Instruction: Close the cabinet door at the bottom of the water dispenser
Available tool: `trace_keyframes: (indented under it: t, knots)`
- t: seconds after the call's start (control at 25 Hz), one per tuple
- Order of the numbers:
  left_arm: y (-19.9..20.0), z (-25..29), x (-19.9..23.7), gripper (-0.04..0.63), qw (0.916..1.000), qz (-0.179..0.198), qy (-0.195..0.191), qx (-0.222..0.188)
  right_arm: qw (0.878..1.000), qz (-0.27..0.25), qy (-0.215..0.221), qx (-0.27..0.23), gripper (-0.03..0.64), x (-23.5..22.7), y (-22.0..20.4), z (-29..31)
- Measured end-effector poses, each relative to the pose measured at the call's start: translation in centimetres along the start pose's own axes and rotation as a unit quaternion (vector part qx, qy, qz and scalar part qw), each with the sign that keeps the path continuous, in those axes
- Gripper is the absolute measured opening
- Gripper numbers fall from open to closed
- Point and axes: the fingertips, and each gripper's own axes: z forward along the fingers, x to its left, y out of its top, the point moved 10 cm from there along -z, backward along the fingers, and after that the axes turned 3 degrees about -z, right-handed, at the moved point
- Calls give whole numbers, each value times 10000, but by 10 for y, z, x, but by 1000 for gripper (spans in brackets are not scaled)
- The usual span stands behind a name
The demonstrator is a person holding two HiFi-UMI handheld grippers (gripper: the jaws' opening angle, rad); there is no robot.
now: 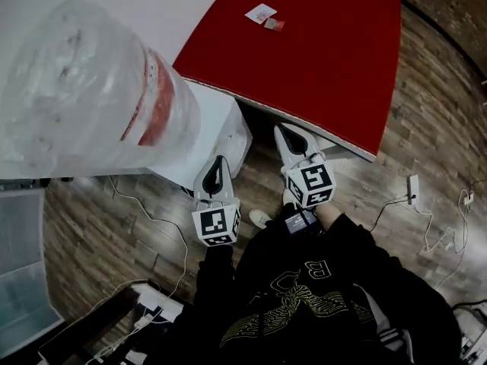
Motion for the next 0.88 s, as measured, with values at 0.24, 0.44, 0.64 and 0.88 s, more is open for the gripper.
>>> trace_keyframes:
  t: [0.24,0.44,0.64,0.88]
  knots:
    - [24,-13,8,6,9973,-306,506,-424,9987,-278,96,-407,-2,25,46,-20]
    - [49,-13,15,6,9927,-157,746,-934,9966,-271,295,-716,0,32,68,-22]
    - [61,-12,19,6,9905,-179,722,-1160,9940,-509,462,-849,0,41,76,-16]
    - [68,-5,13,6,9902,-139,737,-1175,9942,-583,427,-796,0,36,78,-12]
